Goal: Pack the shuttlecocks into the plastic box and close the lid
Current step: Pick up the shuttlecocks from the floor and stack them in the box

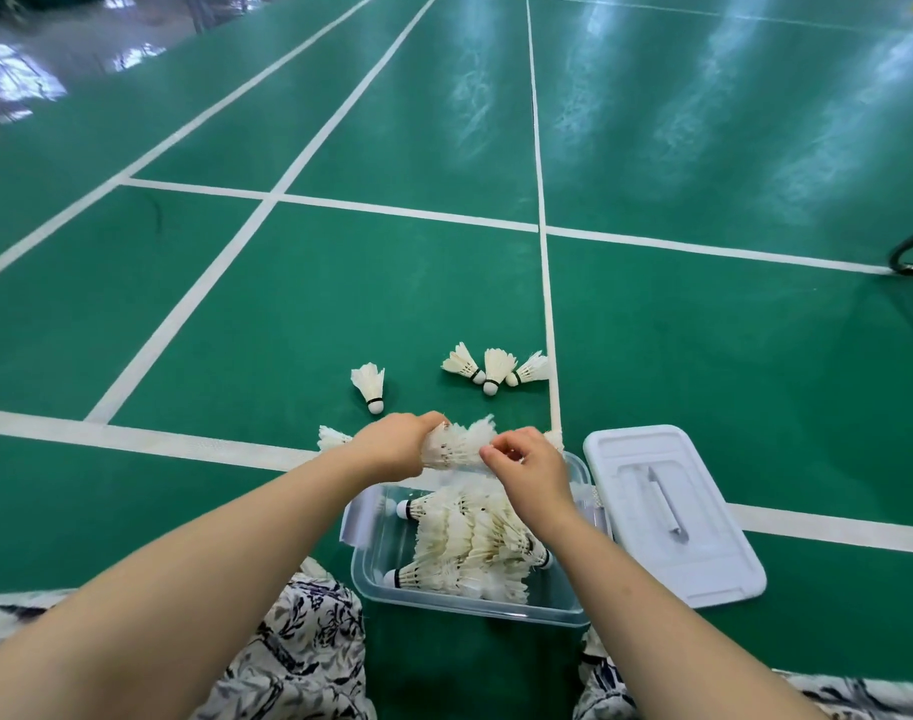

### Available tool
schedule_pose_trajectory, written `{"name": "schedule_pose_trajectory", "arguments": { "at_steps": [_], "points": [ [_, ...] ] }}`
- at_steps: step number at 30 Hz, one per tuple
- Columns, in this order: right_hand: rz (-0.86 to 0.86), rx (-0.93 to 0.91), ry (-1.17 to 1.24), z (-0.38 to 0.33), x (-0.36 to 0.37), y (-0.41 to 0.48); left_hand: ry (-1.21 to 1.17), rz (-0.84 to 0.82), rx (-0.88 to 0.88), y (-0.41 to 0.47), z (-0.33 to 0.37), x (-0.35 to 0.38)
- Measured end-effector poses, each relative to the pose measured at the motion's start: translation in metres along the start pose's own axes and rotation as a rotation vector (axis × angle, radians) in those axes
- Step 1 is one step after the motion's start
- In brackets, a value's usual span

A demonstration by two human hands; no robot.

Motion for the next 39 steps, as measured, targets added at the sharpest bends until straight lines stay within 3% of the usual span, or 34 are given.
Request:
{"name": "schedule_pose_trajectory", "arguments": {
  "at_steps": [4, 8, 17, 27, 31, 39],
  "points": [
    [0.035, 0.106, 0.041, 0.025, 0.003, -0.004, 0.105, 0.052, -0.05, 0.008, -0.021, -0.004],
    [-0.051, 0.198, -0.007, 0.046, 0.016, -0.008, 0.088, 0.116, -0.085, 0.013, -0.034, -0.011],
    [-0.226, 0.269, 0.076, 0.059, 0.062, 0.013, -0.014, 0.083, -0.081, 0.024, -0.033, 0.0],
    [-0.428, 0.274, -0.236, 0.085, 0.103, 0.027, -0.063, 0.075, -0.092, 0.034, -0.041, 0.007],
    [-0.397, 0.231, -0.247, 0.077, 0.096, 0.028, -0.05, 0.075, -0.083, 0.035, -0.038, 0.008],
    [-0.103, 0.136, 0.028, 0.036, 0.036, 0.02, 0.01, 0.129, -0.027, 0.014, -0.011, 0.001]
  ]
}}
Point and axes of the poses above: each hand's wrist, its own y-axis towards the middle knuckle, its own x-axis out of the palm, z = x × y, the point moved 6 cm from there along y, towards the middle knuckle, and after that the axes turned 8 degrees about -x, right-handed, at the moved point
